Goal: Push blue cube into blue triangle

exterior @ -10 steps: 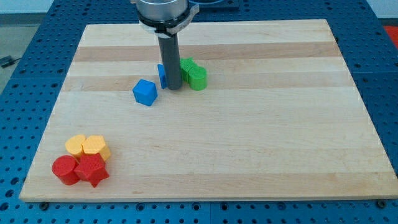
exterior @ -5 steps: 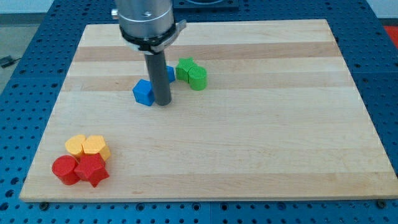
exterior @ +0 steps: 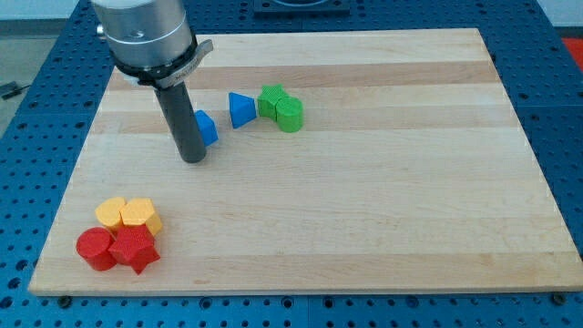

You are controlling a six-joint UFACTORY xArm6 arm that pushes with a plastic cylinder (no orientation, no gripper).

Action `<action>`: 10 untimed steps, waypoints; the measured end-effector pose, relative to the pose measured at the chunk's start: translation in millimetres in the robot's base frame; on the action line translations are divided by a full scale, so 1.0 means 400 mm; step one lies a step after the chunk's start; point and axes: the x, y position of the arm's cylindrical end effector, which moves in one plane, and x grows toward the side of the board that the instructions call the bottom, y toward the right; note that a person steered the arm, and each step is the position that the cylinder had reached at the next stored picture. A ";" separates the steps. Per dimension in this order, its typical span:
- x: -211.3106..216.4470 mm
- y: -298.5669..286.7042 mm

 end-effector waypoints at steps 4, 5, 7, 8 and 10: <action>-0.029 -0.136; -0.132 -0.150; -0.192 -0.059; -0.183 -0.011; -0.153 -0.061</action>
